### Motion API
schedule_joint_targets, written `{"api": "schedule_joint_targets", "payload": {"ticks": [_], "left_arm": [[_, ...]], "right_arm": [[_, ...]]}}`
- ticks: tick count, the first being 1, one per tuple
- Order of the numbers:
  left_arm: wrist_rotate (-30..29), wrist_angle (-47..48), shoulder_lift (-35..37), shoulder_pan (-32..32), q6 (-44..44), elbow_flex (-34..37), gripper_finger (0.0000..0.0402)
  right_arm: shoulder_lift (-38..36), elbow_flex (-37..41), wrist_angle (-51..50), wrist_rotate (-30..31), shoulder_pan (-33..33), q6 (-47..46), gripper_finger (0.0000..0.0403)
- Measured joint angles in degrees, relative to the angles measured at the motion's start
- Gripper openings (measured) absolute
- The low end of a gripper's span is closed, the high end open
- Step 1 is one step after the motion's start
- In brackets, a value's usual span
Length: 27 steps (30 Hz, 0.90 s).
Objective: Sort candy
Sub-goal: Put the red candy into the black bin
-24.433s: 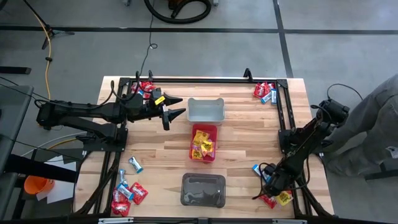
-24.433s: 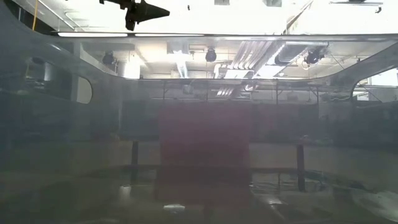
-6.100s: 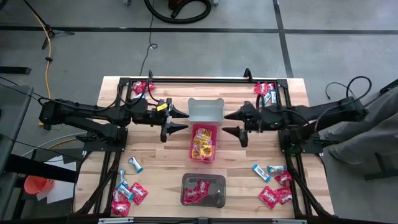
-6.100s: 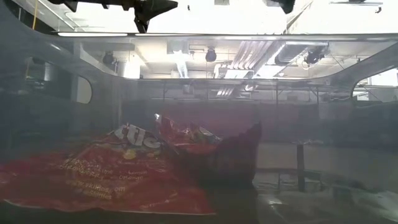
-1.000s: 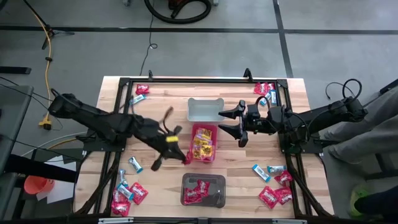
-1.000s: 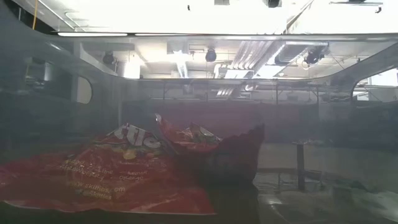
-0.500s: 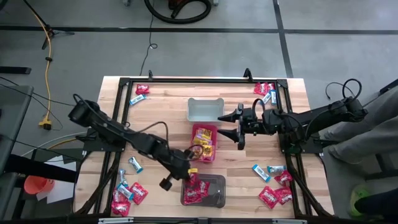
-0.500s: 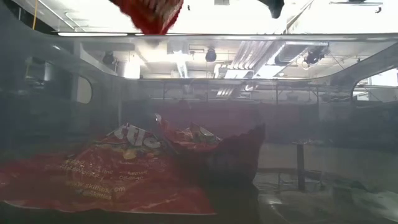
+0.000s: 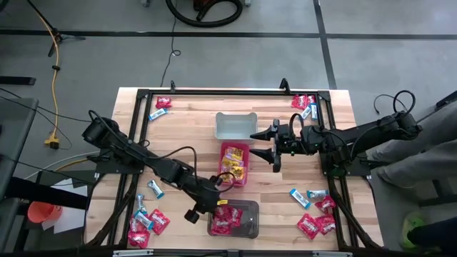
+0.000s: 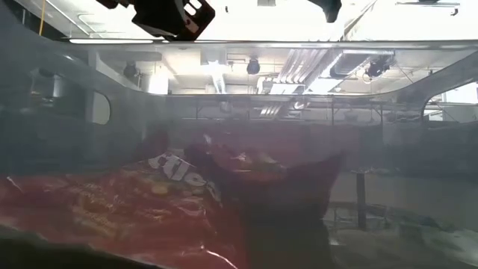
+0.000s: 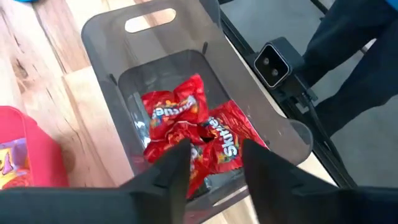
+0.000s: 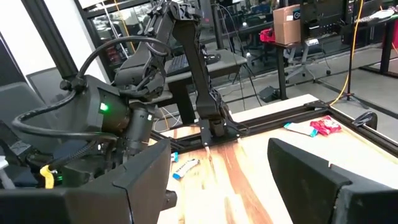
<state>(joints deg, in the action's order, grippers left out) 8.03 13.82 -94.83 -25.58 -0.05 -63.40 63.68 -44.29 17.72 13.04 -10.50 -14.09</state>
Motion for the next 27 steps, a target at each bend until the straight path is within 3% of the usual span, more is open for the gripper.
{"api": "schedule_joint_targets", "payload": {"ticks": [4, 8, 16, 19, 23, 27], "left_arm": [[0.02, 0.73, 0.67, 0.02, 1.58, 0.00, 0.0188], [0.12, 3.80, 3.27, 1.06, 3.00, 0.00, 0.0215], [-0.32, 11.44, 16.14, 7.91, 6.97, 0.02, 0.0217], [-4.06, 11.33, 22.05, 11.52, 7.00, 0.02, 0.0216], [-8.33, 8.79, 28.81, 16.84, 6.58, 0.22, 0.0216], [-8.78, -1.50, 34.96, 21.67, 5.99, 4.87, 0.0216]], "right_arm": [[0.00, 0.00, 0.02, 0.00, 0.00, -0.65, 0.0263], [0.00, 0.00, 0.02, 0.00, 0.00, -0.87, 0.0263], [0.00, 0.00, 0.12, 0.02, 0.00, -0.46, 0.0263], [0.00, 0.00, 0.28, 0.02, 0.03, -0.25, 0.0263], [0.00, 0.00, 0.49, 0.02, 0.72, -1.63, 0.0263], [0.00, 0.00, 1.58, 0.04, 1.37, -2.58, 0.0263]]}}
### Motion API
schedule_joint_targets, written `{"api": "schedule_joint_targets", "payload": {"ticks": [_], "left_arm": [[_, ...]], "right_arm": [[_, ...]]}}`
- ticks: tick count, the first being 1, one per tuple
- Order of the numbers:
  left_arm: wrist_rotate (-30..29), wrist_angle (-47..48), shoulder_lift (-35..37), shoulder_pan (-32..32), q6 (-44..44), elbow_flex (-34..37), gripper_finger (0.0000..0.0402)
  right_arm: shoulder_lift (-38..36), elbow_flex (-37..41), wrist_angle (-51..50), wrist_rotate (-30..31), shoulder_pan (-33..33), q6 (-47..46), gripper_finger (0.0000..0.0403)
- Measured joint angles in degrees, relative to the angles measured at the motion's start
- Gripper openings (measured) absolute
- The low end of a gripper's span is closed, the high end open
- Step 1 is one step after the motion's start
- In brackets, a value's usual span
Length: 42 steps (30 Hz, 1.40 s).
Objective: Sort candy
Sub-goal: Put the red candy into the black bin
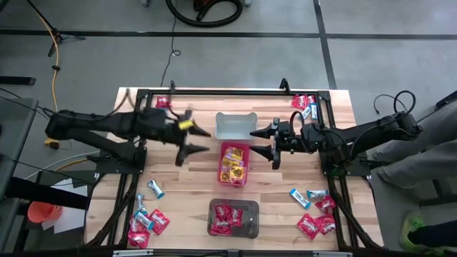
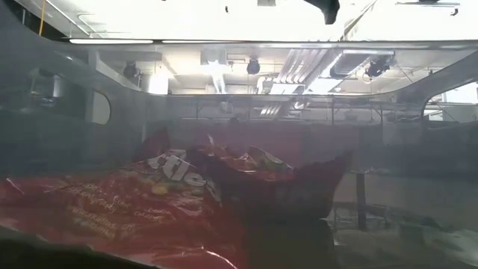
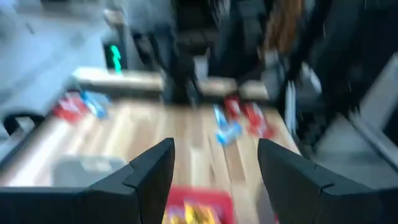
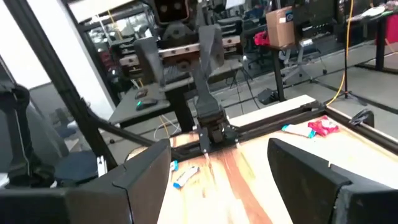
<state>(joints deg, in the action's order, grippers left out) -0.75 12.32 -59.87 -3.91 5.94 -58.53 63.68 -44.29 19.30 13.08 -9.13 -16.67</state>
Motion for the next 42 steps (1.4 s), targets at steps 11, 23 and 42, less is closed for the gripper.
{"api": "schedule_joint_targets", "payload": {"ticks": [11, 23, 42], "left_arm": [[1.56, -35.91, 5.40, 4.99, 12.96, 24.54, 0.0216], [1.02, -36.21, 4.36, 4.27, 4.49, 25.18, 0.0216], [-0.20, -35.84, 4.36, 4.27, 2.38, 25.18, 0.0216]], "right_arm": [[0.00, 0.00, 3.68, 0.21, 0.16, 3.80, 0.0263], [0.00, 0.00, 3.46, 0.68, 1.43, 4.79, 0.0263], [0.00, 0.00, -3.82, -6.77, 1.40, -11.56, 0.0263]]}}
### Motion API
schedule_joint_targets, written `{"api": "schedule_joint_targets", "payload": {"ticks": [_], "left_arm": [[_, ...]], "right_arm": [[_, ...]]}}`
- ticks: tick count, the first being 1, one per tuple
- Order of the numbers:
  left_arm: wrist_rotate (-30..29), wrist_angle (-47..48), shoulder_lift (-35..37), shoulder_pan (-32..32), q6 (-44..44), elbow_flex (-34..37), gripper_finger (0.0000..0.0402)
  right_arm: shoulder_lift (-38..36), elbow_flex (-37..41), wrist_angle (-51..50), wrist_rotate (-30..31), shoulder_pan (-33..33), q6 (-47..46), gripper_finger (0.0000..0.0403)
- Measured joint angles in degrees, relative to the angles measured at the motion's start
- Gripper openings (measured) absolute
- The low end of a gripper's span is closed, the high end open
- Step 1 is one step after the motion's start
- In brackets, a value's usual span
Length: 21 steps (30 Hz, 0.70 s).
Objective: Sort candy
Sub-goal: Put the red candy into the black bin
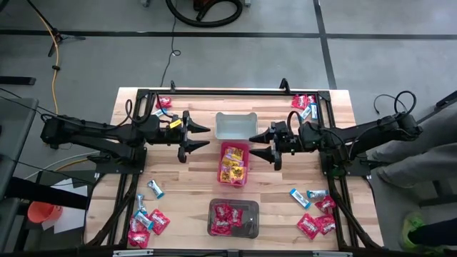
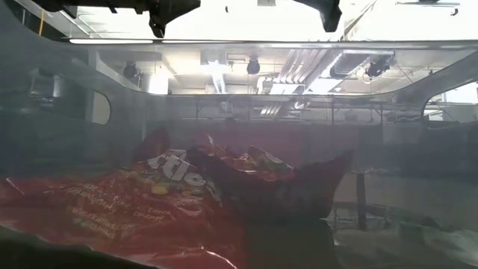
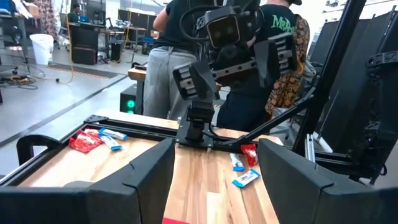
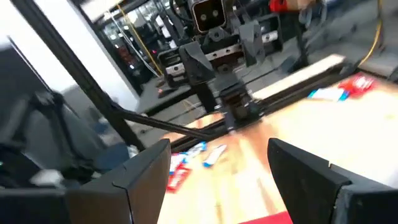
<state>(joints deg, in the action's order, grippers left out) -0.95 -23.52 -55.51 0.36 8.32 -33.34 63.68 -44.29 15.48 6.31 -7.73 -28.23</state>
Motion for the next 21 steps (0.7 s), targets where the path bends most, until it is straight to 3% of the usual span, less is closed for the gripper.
{"api": "schedule_joint_targets", "payload": {"ticks": [7, 13, 21], "left_arm": [[0.00, 1.90, -0.01, 0.00, 0.10, -0.02, 0.0216], [0.02, 1.83, -0.02, 0.00, 3.49, -0.02, 0.0216], [0.02, 1.83, 0.00, 0.00, 3.54, -0.02, 0.0216]], "right_arm": [[0.00, 0.00, -5.82, -14.82, 1.05, -17.52, 0.0263], [0.00, 0.00, -23.99, -26.35, -5.46, -36.65, 0.0263], [0.06, 0.15, -39.78, -25.01, -24.64, -57.63, 0.0263]]}}
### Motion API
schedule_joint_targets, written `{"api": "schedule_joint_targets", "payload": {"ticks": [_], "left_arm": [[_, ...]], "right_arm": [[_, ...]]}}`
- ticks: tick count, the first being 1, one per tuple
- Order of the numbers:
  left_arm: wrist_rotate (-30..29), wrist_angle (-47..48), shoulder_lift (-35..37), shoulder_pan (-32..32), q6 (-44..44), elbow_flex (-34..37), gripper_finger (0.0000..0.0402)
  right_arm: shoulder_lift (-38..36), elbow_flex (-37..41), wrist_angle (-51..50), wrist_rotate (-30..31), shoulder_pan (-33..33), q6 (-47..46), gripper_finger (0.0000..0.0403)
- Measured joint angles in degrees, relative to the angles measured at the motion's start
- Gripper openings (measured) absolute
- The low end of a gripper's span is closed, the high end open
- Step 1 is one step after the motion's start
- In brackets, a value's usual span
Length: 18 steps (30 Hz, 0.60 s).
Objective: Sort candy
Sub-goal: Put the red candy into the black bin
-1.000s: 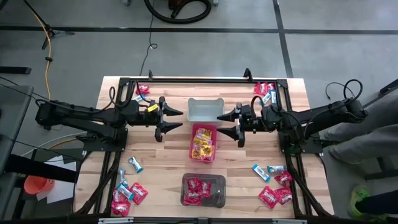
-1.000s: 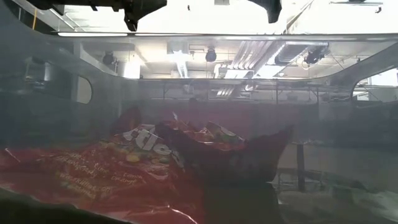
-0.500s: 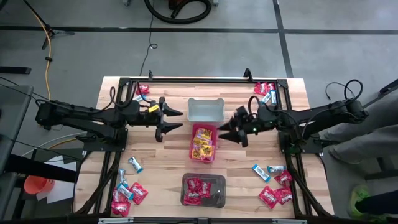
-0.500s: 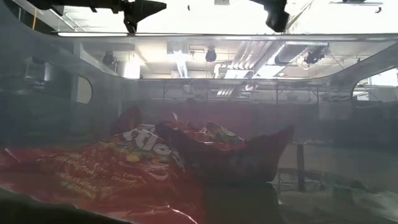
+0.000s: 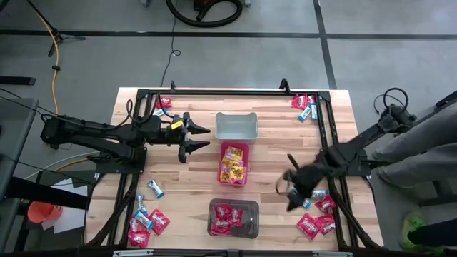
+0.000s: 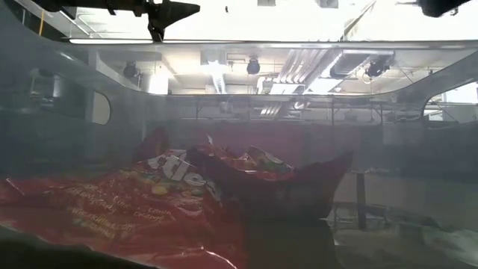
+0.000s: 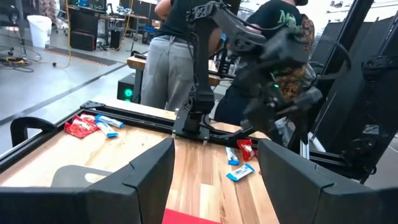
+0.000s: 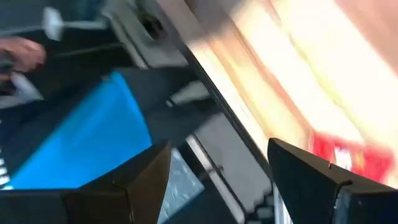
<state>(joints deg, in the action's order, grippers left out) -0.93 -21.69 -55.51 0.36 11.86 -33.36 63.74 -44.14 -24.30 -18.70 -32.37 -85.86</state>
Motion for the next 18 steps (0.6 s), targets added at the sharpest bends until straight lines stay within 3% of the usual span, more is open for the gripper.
{"api": "schedule_joint_targets", "payload": {"ticks": [6, 13, 18], "left_arm": [[0.00, 0.02, 0.00, 0.00, -0.02, 0.00, 0.0216], [0.00, 0.02, 0.00, 0.00, -0.02, 0.00, 0.0216], [0.00, 0.04, 0.00, 0.00, -0.02, 0.00, 0.0216]], "right_arm": [[3.92, 0.02, -4.69, 4.91, -10.82, -14.15, 0.0263], [15.28, 0.07, -4.85, -2.67, -13.84, -17.23, 0.0263], [22.45, 0.07, -5.04, -4.14, -13.91, -18.90, 0.0263]]}}
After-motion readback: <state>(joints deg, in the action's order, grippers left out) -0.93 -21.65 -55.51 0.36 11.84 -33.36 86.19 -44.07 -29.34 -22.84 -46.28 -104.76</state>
